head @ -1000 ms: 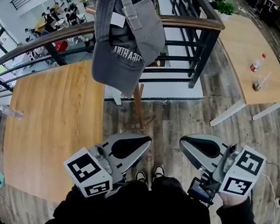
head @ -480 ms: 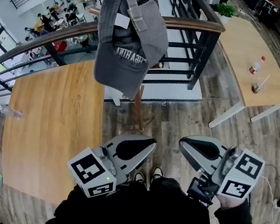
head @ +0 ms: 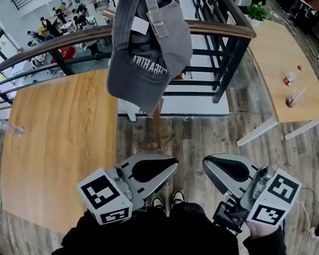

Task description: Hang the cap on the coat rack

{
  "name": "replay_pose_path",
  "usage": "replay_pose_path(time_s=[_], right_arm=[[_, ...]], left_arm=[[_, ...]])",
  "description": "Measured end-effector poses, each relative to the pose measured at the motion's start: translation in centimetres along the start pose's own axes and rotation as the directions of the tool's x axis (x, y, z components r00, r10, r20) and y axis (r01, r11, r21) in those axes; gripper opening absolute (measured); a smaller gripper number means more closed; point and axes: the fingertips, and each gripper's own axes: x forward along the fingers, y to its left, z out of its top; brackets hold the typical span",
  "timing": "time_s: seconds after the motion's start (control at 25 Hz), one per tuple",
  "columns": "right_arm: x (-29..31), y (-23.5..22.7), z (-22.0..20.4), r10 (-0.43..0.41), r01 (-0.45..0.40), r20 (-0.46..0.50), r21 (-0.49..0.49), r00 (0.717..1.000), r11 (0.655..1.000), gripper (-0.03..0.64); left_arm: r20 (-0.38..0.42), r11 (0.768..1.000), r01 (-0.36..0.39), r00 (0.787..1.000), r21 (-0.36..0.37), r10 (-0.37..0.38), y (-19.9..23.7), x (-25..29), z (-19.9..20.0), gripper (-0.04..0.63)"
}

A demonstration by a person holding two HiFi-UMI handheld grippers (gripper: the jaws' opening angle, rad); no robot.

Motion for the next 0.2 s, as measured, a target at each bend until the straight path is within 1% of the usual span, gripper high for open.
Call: replay_pose_path(time_s=[0.2], right_arm=[[-0.11,-0.07,0.0,-0.005,0.005,0.0,-0.004,1.0,1.0,0.017]], left_arm=[[0.003,1.0,0.004,1.0,0.0,-0.004,0.01,0.2,0.08,0.005]])
